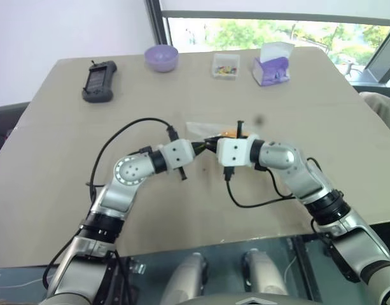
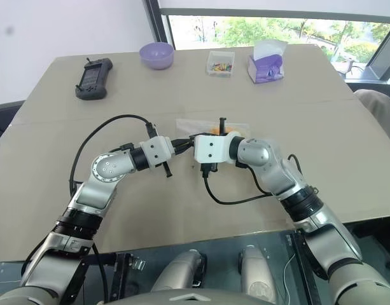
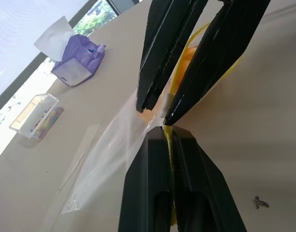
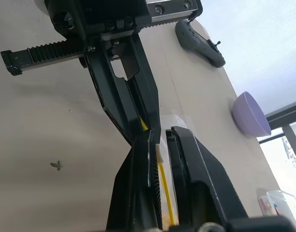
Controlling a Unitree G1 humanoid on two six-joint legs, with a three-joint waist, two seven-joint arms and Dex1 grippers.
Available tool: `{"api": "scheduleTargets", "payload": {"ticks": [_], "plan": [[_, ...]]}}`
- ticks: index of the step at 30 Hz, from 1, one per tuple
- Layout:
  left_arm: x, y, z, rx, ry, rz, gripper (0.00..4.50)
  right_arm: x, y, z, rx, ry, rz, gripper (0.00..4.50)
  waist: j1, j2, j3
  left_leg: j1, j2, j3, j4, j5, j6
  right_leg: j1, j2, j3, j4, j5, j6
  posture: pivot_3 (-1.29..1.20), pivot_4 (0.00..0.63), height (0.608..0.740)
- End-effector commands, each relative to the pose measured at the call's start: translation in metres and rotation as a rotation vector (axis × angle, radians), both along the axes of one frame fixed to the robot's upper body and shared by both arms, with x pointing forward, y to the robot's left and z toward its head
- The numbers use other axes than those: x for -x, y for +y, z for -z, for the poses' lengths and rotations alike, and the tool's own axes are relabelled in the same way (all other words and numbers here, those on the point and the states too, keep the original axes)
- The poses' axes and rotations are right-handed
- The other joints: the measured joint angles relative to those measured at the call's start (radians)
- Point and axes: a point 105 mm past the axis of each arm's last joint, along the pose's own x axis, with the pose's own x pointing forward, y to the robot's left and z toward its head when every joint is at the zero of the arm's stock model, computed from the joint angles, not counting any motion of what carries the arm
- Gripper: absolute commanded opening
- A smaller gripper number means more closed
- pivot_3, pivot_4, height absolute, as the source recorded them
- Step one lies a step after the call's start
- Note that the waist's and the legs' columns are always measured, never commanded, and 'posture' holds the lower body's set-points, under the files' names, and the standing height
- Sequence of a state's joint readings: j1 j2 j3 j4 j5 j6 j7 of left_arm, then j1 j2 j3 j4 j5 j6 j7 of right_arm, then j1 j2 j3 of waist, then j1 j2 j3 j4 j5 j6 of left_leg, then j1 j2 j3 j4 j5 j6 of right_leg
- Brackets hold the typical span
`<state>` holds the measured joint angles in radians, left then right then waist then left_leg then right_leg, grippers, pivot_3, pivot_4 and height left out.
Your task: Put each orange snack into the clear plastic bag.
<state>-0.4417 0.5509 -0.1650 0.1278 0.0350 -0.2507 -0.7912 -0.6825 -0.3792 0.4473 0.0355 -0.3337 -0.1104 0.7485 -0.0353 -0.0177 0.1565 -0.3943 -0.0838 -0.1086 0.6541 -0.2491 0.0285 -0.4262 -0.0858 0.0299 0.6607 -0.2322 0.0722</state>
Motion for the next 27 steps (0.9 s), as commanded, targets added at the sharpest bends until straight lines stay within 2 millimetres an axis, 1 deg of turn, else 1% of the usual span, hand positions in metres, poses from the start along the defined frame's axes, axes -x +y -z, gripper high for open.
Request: {"api": "scheduleTargets", "payload": {"ticks": [1, 3, 4, 6, 25, 27], "plan": [[0.0021, -0.0001, -0.0175, 0.026, -0.068, 0.015, 0.0, -0.0003, -0.0024, -0.0097, -0.006, -0.008, -0.002, 0.45, 0.0, 0.0, 0.0, 0.0, 0.0, 0.0, 0.0, 0.0, 0.0, 0.0, 0.0, 0.0, 0.0, 0.0, 0.0, 0.0, 0.15, 0.74], [0.0025, -0.0001, -0.0174, 0.026, -0.068, 0.015, 0.0, 0.0, -0.0032, -0.0097, -0.008, -0.001, 0.0, 0.45, 0.0, 0.0, 0.0, 0.0, 0.0, 0.0, 0.0, 0.0, 0.0, 0.0, 0.0, 0.0, 0.0, 0.0, 0.0, 0.0, 0.15, 0.74], [0.0025, -0.0001, -0.0173, 0.026, -0.068, 0.015, 0.0, -0.0003, -0.0034, -0.01, -0.008, -0.003, 0.002, 0.96, 0.0, 0.0, 0.0, 0.0, 0.0, 0.0, 0.0, 0.0, 0.0, 0.0, 0.0, 0.0, 0.0, 0.0, 0.0, 0.0, 0.15, 0.74], [0.0027, 0.0, -0.0172, 0.025, -0.068, 0.015, 0.0, -0.0007, -0.0037, -0.0112, -0.008, -0.016, 0.006, 1.63, 0.0, 0.0, 0.0, 0.0, 0.0, 0.0, 0.0, 0.0, 0.0, 0.0, 0.0, 0.0, 0.0, 0.0, 0.0, 0.0, 0.15, 0.74], [0.0035, 0.0, -0.0163, 0.012, -0.078, 0.017, 0.0, -0.0022, -0.0055, -0.0106, 0.002, -0.026, 0.01, 1.63, 0.0, 0.0, 0.0, 0.0, 0.0, 0.0, 0.0, 0.0, 0.0, 0.0, 0.0, 0.0, 0.0, 0.0, 0.0, 0.0, 0.15, 0.74], [0.0036, 0.0003, -0.0163, 0.012, -0.08, 0.017, 0.0, -0.0022, -0.0056, -0.0104, 0.003, -0.025, 0.01, 1.12, 0.0, 0.0, 0.0, 0.0, 0.0, 0.0, 0.0, 0.0, 0.0, 0.0, 0.0, 0.0, 0.0, 0.0, 0.0, 0.0, 0.15, 0.74]]}}
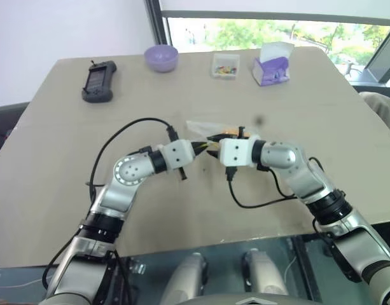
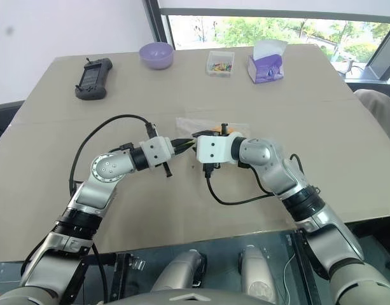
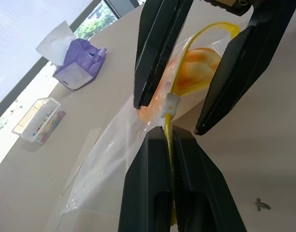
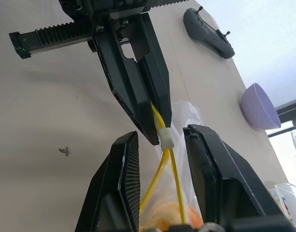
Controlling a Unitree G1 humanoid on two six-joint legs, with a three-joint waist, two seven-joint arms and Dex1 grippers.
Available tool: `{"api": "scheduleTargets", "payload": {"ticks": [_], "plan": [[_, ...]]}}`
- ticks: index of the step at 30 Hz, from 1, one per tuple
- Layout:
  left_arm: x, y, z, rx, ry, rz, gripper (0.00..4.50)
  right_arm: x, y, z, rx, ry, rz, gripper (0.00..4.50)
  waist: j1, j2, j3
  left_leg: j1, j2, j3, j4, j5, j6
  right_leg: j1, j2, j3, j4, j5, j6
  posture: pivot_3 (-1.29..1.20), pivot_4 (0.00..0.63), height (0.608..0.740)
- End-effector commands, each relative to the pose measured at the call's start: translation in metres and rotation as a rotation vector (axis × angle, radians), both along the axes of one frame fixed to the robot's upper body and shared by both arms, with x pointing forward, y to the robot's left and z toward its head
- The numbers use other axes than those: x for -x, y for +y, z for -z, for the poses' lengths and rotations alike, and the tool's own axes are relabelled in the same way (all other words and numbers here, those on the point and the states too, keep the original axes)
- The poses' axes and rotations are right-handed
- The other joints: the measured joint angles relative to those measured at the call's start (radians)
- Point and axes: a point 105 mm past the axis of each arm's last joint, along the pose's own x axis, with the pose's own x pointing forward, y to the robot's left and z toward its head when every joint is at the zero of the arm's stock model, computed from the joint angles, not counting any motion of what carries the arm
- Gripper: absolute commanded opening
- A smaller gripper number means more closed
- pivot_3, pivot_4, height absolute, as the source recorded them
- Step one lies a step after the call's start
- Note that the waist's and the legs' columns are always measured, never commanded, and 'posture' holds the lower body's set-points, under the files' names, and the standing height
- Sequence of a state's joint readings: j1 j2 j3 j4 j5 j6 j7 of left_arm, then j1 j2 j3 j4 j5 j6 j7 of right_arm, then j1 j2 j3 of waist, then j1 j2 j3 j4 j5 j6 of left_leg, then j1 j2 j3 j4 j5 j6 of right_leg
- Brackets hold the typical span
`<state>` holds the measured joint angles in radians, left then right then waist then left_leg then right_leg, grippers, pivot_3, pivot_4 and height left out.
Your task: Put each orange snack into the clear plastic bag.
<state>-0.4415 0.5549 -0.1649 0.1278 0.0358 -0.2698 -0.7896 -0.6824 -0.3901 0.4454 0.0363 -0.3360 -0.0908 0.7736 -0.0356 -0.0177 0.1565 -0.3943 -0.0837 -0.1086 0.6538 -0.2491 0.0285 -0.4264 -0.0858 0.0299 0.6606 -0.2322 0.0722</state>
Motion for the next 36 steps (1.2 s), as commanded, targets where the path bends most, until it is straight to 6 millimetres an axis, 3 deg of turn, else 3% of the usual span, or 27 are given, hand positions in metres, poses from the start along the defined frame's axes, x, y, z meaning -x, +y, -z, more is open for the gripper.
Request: {"api": "scheduleTargets", "payload": {"ticks": [1, 3, 14, 21, 36], "plan": [[0.003, 0.001, -0.015, 0.015, -0.063, 0.009, 0.0, 0.0, -0.001, -0.014, -0.025, -0.047, -0.003, 0.74, 0.0, 0.0, 0.0, 0.0, 0.0, 0.0, 0.0, 0.0, 0.0, 0.0, 0.0, 0.0, 0.0, 0.0, 0.0, 0.0, 0.15, 0.74], [0.003, 0.001, -0.014, 0.015, -0.063, 0.008, 0.0, -0.001, -0.002, -0.014, -0.024, -0.05, -0.001, 0.09, 0.0, 0.0, 0.0, 0.0, 0.0, 0.0, 0.0, 0.0, 0.0, 0.0, 0.0, 0.0, 0.0, 0.0, 0.0, 0.0, 0.15, 0.74], [0.001, 0.004, -0.016, 0.034, -0.063, -0.009, 0.0, -0.005, -0.007, -0.014, -0.017, -0.053, 0.023, 0.09, 0.0, 0.0, 0.0, 0.0, 0.0, 0.0, 0.0, 0.0, 0.0, 0.0, 0.0, 0.0, 0.0, 0.0, 0.0, 0.0, 0.15, 0.74], [-0.006, 0.024, -0.023, 0.052, -0.07, -0.076, 0.0, -0.017, -0.036, -0.01, -0.014, -0.039, 0.125, 0.09, 0.0, 0.0, 0.0, 0.0, 0.0, 0.0, 0.0, 0.0, 0.0, 0.0, 0.0, 0.0, 0.0, 0.0, 0.0, 0.0, 0.15, 0.74], [-0.008, 0.039, -0.02, 0.045, -0.065, -0.118, 0.0, -0.03, -0.106, 0.0, 0.031, -0.016, 0.326, 0.09, 0.001, 0.0, 0.0, 0.0, 0.0, 0.0, -0.001, 0.0, 0.0, 0.0, 0.0, 0.0, -0.001, 0.0, 0.0, 0.0, 0.15, 0.74]]}}
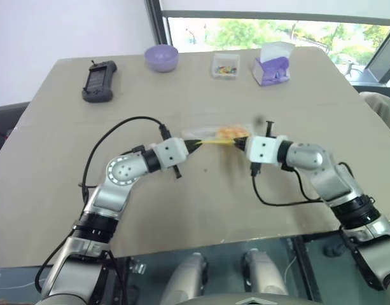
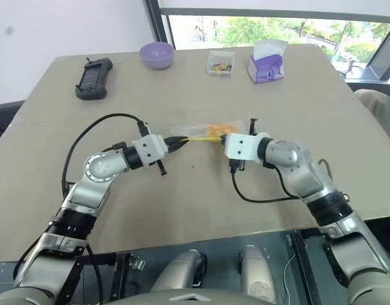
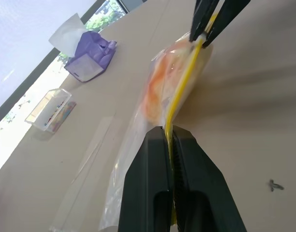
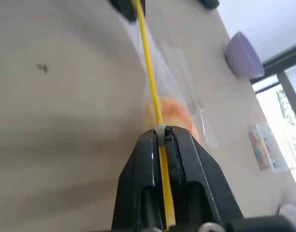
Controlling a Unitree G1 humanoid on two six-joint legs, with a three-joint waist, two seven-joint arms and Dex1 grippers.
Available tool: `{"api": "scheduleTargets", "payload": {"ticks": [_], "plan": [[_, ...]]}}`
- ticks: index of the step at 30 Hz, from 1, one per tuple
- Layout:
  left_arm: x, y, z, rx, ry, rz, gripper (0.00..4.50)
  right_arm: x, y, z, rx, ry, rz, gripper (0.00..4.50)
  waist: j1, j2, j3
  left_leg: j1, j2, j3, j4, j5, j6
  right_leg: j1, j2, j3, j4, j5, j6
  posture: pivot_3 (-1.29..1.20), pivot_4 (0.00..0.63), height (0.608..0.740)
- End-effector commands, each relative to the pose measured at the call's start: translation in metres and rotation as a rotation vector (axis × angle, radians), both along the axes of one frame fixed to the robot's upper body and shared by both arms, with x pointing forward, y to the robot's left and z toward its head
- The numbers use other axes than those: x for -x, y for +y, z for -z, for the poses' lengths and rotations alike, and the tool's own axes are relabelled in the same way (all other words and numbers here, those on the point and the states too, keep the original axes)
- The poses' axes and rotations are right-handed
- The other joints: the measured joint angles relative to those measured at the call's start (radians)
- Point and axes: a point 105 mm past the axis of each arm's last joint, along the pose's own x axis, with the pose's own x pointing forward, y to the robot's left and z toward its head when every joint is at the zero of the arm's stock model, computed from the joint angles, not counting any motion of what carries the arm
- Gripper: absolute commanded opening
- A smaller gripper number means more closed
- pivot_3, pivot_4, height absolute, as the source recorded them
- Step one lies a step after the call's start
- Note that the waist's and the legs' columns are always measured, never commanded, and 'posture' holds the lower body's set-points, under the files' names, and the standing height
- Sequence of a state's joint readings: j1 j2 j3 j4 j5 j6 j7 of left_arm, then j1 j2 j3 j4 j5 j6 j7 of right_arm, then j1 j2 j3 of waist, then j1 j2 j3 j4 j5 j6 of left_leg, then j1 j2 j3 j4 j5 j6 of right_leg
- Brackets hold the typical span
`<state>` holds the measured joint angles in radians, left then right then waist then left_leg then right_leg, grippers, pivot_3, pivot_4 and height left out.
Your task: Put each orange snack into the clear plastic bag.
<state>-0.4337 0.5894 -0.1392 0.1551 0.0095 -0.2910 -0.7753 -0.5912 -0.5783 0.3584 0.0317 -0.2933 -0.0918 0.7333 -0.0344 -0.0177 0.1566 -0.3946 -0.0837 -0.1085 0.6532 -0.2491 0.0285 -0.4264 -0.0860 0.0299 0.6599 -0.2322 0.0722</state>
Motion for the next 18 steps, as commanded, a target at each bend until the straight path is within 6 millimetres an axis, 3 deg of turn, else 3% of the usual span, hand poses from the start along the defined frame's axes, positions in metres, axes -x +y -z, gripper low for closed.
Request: {"api": "scheduleTargets", "payload": {"ticks": [1, 6, 10, 18], "plan": [[-0.005, 0.024, -0.017, 0.033, -0.058, -0.076, 0.0, -0.015, -0.041, -0.01, 0.001, -0.034, 0.145, 0.09, 0.0, 0.0, 0.0, 0.0, 0.0, 0.0, 0.0, 0.0, 0.0, 0.0, 0.0, 0.0, 0.0, 0.0, 0.0, 0.0, 0.15, 0.74], [-0.006, 0.025, -0.018, 0.035, -0.059, -0.081, 0.0, -0.021, -0.062, -0.013, 0.021, -0.046, 0.207, 0.09, 0.0, 0.0, 0.0, 0.0, 0.0, 0.0, 0.0, 0.0, 0.0, 0.0, 0.0, 0.0, 0.0, 0.0, 0.0, 0.0, 0.15, 0.74], [-0.009, 0.023, -0.025, 0.078, -0.061, -0.093, 0.0, -0.024, -0.069, -0.021, 0.019, -0.065, 0.22, 0.09, 0.001, 0.0, 0.0, 0.0, 0.0, 0.0, 0.0, 0.0, 0.0, 0.0, 0.0, 0.0, 0.0, 0.0, 0.0, 0.0, 0.15, 0.74], [-0.027, 0.028, -0.078, 0.288, -0.077, -0.138, 0.0, -0.034, -0.07, -0.091, -0.026, -0.189, 0.202, 0.09, 0.0, 0.0, 0.0, -0.002, 0.0, 0.0, 0.0, 0.0, 0.0, -0.002, 0.0, 0.0, 0.0, 0.0, 0.0, 0.0, 0.15, 0.74]]}}
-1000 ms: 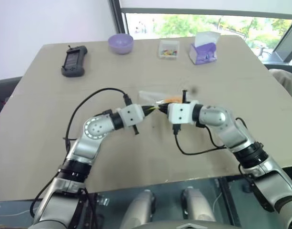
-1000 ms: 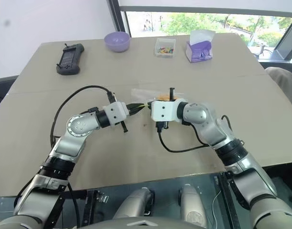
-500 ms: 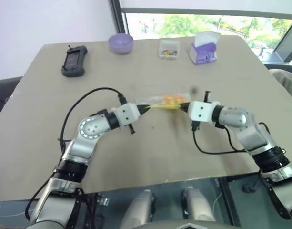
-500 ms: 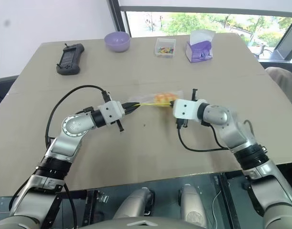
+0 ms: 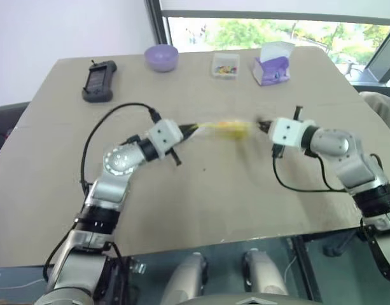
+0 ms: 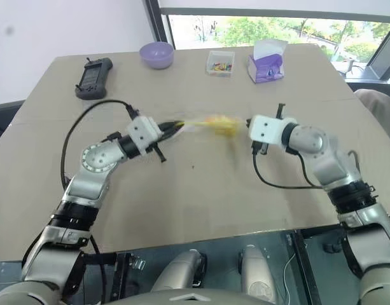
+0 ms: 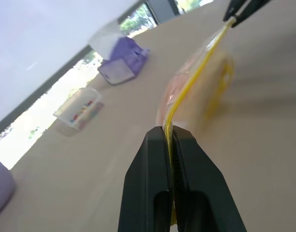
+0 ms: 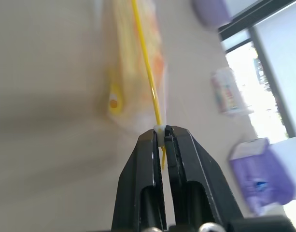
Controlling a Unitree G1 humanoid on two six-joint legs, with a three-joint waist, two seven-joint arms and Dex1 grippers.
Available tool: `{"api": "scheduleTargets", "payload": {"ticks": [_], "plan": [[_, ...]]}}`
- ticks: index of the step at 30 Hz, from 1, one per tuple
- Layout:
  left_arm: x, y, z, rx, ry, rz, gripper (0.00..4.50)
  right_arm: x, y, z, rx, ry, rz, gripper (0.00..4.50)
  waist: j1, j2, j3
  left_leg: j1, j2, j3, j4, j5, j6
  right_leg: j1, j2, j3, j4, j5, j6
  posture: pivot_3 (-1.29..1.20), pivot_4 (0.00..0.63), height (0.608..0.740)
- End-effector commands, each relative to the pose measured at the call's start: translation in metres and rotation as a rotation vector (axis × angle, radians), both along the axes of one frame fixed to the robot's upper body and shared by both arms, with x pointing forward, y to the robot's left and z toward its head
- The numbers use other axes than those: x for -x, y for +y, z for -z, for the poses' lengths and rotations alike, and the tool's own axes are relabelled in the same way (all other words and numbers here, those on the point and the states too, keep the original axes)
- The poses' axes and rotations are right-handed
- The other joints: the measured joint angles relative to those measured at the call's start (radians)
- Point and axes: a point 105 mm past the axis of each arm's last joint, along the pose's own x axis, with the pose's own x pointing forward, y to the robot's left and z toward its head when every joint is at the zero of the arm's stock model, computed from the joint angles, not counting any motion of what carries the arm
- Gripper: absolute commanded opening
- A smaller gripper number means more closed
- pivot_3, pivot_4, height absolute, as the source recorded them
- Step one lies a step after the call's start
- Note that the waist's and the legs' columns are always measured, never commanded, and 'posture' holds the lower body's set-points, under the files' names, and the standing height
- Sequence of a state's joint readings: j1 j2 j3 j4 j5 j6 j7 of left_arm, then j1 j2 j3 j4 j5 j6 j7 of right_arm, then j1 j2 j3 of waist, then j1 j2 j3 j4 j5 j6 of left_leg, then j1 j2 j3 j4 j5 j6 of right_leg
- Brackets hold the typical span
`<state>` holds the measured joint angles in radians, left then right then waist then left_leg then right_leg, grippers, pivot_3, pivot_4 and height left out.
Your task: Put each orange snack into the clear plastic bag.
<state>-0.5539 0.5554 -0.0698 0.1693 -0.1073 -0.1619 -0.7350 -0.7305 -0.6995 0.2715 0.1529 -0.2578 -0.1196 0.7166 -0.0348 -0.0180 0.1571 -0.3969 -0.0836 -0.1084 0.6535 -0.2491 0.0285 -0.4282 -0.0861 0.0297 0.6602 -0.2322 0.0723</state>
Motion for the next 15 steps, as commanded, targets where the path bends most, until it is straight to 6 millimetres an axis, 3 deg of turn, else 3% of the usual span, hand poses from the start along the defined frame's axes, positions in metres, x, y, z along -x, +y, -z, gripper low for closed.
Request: {"api": "scheduleTargets", "payload": {"ticks": [1, 11, 12, 15], "plan": [[-0.006, 0.023, -0.033, 0.096, -0.043, -0.065, 0.0, -0.003, -0.021, -0.043, -0.036, -0.068, 0.051, 0.09, 0.0, 0.0, 0.0, 0.0, 0.0, 0.0, 0.0, 0.0, 0.0, 0.0, 0.0, 0.0, 0.0, 0.0, 0.0, 0.0, 0.15, 0.74], [-0.034, 0.009, -0.049, 0.025, -0.184, -0.101, 0.0, -0.025, -0.027, -0.046, -0.021, -0.174, 0.103, 0.09, 0.004, 0.0, 0.0, -0.002, -0.001, 0.0, 0.0, 0.0, 0.0, -0.001, 0.0, 0.0, -0.003, 0.0, 0.0, 0.0, 0.15, 0.74], [-0.031, 0.006, -0.045, 0.014, -0.182, -0.079, 0.0, -0.022, -0.029, -0.042, -0.018, -0.173, 0.102, 0.09, 0.003, 0.0, 0.0, -0.003, -0.001, 0.0, -0.001, 0.0, 0.0, -0.001, 0.0, 0.0, -0.003, 0.0, 0.0, 0.0, 0.15, 0.74], [-0.012, -0.001, -0.004, -0.099, -0.133, 0.001, 0.0, -0.006, -0.03, -0.012, -0.006, -0.086, 0.08, 0.09, -0.001, 0.0, -0.001, -0.004, 0.0, 0.0, -0.003, 0.0, 0.0, -0.004, 0.0, 0.001, -0.005, 0.0, 0.0, 0.0, 0.15, 0.74]]}}
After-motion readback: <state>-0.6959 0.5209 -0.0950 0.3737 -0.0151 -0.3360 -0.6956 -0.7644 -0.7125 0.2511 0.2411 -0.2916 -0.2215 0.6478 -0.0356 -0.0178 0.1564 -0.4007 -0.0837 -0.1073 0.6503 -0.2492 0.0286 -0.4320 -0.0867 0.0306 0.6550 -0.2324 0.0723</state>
